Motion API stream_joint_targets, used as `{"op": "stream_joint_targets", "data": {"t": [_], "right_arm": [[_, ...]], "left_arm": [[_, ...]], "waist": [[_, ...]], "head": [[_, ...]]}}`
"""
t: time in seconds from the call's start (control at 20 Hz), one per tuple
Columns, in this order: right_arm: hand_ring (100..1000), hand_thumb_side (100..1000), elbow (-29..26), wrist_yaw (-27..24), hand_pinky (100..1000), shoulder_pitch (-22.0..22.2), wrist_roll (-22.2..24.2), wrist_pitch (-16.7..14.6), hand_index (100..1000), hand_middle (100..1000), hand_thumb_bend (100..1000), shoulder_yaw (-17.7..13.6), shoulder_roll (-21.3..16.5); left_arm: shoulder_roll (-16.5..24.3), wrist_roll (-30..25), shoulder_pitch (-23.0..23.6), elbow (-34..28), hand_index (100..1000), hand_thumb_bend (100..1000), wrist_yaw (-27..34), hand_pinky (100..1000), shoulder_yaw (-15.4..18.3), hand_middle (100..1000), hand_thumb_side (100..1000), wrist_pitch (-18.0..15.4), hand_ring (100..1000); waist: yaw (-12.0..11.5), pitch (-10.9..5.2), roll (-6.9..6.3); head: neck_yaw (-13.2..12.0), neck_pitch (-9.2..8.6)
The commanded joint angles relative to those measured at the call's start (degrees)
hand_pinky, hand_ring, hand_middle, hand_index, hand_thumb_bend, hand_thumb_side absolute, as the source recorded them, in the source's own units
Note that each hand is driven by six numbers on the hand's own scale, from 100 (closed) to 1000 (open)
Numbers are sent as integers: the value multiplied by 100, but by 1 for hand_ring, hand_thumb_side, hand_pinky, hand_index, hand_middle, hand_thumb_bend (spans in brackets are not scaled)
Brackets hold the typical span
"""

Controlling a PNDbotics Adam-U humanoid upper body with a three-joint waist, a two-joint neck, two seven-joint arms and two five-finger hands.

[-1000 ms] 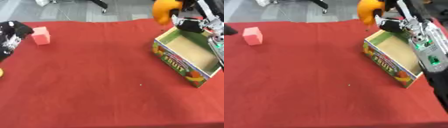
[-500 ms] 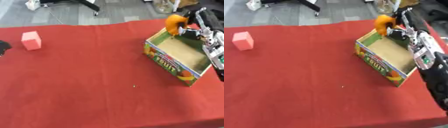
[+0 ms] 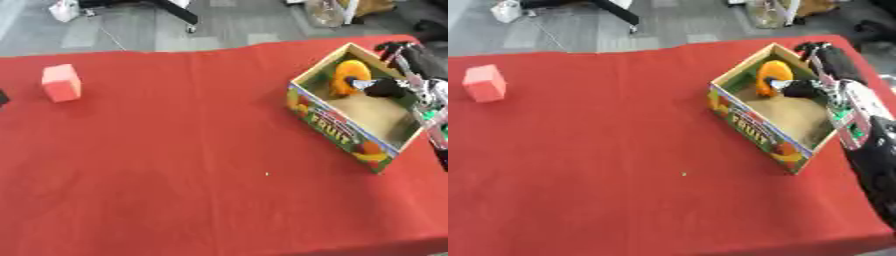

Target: Pick up the objects with one hand, pass them to the other hand, and then place them into the box on the other side of the table.

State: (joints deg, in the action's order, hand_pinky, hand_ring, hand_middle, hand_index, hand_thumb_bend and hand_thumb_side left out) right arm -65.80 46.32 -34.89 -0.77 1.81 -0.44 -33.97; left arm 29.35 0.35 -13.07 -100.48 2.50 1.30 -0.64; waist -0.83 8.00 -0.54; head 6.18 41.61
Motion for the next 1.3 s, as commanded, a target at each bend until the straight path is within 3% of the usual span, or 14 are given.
{"op": "stream_joint_targets", "data": {"t": [0.05,0.25,0.45,0.7,0.95,1.3], "right_arm": [[655,545,-546,-220,653,59,-110,47,858,655,573,-197,-243],[643,489,-1548,-830,641,343,-513,205,818,630,484,-408,-175],[633,388,-2715,-1696,636,585,-1049,321,778,611,338,-607,-1],[623,340,-3845,-2831,636,905,-1445,132,751,598,236,-731,297],[617,332,-4461,-3666,631,1250,-1313,-240,737,594,204,-592,677],[607,296,-4709,-4189,624,1519,-754,-541,711,584,152,-183,1199]], "left_arm": [[127,29,-29,-22,627,502,-57,784,162,541,639,12,659],[185,158,-36,53,631,506,-148,783,294,541,631,29,659],[233,312,-42,179,631,510,-304,780,423,540,622,58,658],[261,506,17,415,628,510,-580,776,579,538,613,124,656],[305,606,79,749,632,504,-725,776,684,544,610,195,663],[440,555,59,1370,653,491,-1206,780,794,570,572,379,684]], "waist": [[10,-117,29],[40,-115,20],[64,-116,9],[74,-111,-1],[91,-97,-10],[101,-84,-29]], "head": [[-98,-67],[-362,-30],[-620,0],[-873,7],[-1103,-18],[-1294,-61]]}}
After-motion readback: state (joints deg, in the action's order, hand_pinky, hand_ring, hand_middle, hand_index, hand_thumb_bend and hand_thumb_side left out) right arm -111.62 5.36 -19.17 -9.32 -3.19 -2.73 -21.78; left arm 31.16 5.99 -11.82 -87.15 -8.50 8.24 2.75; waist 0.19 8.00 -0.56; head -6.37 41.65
